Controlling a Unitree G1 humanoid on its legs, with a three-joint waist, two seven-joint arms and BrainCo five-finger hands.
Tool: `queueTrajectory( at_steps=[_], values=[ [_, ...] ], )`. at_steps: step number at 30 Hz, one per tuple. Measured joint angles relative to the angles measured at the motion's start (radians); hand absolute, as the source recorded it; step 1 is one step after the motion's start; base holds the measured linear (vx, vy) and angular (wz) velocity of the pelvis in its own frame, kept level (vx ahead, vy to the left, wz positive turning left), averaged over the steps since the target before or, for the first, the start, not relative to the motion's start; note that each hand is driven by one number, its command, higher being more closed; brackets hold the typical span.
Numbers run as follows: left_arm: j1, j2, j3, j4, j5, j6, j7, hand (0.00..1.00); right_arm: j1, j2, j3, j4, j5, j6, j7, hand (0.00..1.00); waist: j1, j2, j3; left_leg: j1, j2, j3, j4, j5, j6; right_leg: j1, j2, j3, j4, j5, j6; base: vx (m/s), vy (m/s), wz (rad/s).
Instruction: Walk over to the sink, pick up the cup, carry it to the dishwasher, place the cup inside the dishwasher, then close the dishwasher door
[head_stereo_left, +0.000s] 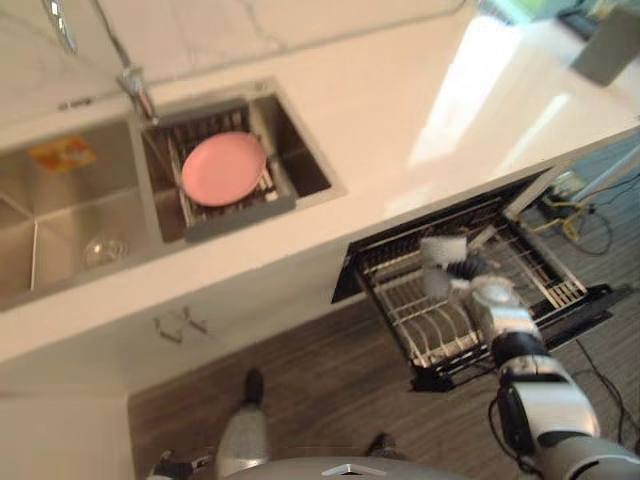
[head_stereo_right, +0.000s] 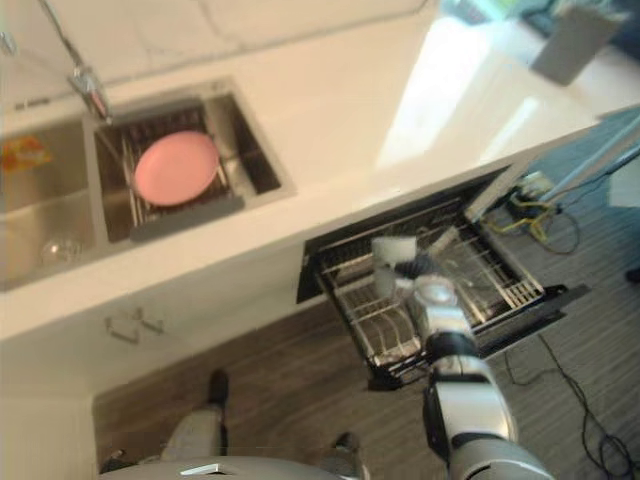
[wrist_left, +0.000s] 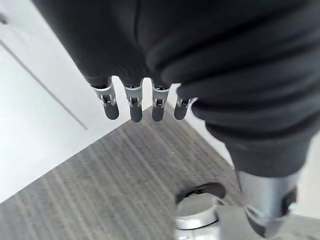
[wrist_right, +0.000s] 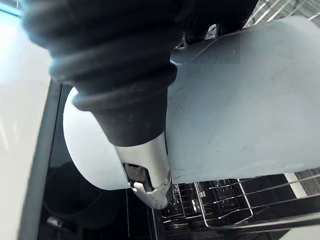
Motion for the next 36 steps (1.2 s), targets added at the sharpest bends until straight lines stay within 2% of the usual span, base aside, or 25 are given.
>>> queueTrajectory(
  at_steps=[3,5,8,11,15,17,22,24,28,29,36],
  values=[
    [-0.02,0.015,0.002,-0.003,-0.009,-0.026,-0.003,0.0,-0.101,-0.064,0.019,0.015,-0.023,0.005,-0.014,1.0,0.018,-0.001,0.087,-0.042,0.001,-0.021,0.0,0.02,0.005,-0.043,-0.002,0.011,0.036,-0.009,-0.01,-0.12,0.046,0.16],
    [-0.02,0.022,0.002,-0.004,-0.03,-0.036,-0.004,0.0,-0.129,-0.084,0.041,0.035,-0.022,0.021,-0.023,1.0,0.033,-0.002,0.116,-0.057,-0.001,-0.028,0.0,0.026,0.005,-0.064,-0.006,0.034,0.055,-0.018,-0.01,-0.09,0.033,0.09],
    [-0.02,0.029,0.006,0.008,-0.097,-0.047,-0.006,0.0,-0.151,-0.089,0.061,0.081,-0.016,0.041,-0.039,1.0,0.042,-0.001,0.126,-0.103,-0.001,-0.048,0.0,0.028,0.005,-0.113,-0.009,0.034,0.091,-0.038,-0.006,-0.1,0.003,0.11],
    [-0.021,0.029,0.004,0.015,-0.109,-0.069,-0.007,0.0,-0.165,-0.11,0.089,0.118,-0.018,0.048,-0.037,1.0,0.059,0.001,0.129,-0.15,-0.005,-0.062,0.0,0.035,0.008,-0.168,-0.017,0.036,0.118,-0.048,-0.004,-0.08,-0.014,0.05],
    [-0.027,0.041,-0.023,0.024,-0.118,-0.09,-0.028,0.0,-0.203,-0.119,0.11,0.154,-0.017,0.071,-0.036,1.0,0.065,0.003,0.143,-0.193,-0.015,-0.079,0.0,0.046,0.006,-0.206,-0.023,0.057,0.13,-0.055,0.004,-0.03,-0.021,0.11],
    [-0.044,0.042,-0.043,0.035,-0.118,-0.097,-0.029,0.0,-0.21,-0.133,0.11,0.158,-0.018,0.085,-0.036,1.0,0.068,0.017,0.158,-0.201,-0.021,-0.096,0.0,0.049,0.009,-0.209,-0.028,0.057,0.144,-0.064,0.011,-0.01,-0.03,0.21],
    [-0.059,0.041,-0.1,0.047,-0.128,-0.109,-0.024,0.0,-0.244,-0.156,0.127,0.188,-0.02,0.084,-0.034,1.0,0.073,0.043,0.171,-0.24,-0.044,-0.102,0.003,0.059,0.018,-0.277,-0.063,0.084,0.22,-0.107,0.019,-0.01,-0.017,0.08],
    [-0.074,0.04,-0.119,0.049,-0.154,-0.124,-0.021,0.0,-0.246,-0.173,0.132,0.196,-0.02,0.084,-0.034,1.0,0.076,0.068,0.184,-0.253,-0.053,-0.109,0.006,0.061,0.02,-0.295,-0.077,0.085,0.245,-0.121,0.022,-0.02,-0.033,0.11],
    [-0.096,0.028,-0.145,0.049,-0.227,-0.146,-0.041,0.0,-0.271,-0.184,0.167,0.2,-0.021,0.086,-0.041,1.0,0.086,0.095,0.197,-0.267,-0.055,-0.114,0.006,0.064,0.018,-0.316,-0.084,0.087,0.269,-0.134,0.023,-0.04,-0.04,0.04],
    [-0.097,0.021,-0.148,0.049,-0.227,-0.152,-0.044,0.0,-0.274,-0.187,0.167,0.2,-0.021,0.087,-0.04,0.0,0.085,0.097,0.198,-0.267,-0.058,-0.118,0.006,0.064,0.018,-0.321,-0.09,0.087,0.284,-0.144,0.024,-0.04,-0.028,0.07],
    [-0.102,0.004,-0.183,0.05,-0.227,-0.173,-0.044,0.0,-0.274,-0.184,0.166,0.23,0.017,0.124,-0.039,0.0,0.09,0.1,0.198,-0.281,-0.064,-0.138,0.006,0.067,0.013,-0.341,-0.103,0.081,0.335,-0.179,0.024,-0.04,-0.047,0.09]
  ],
)
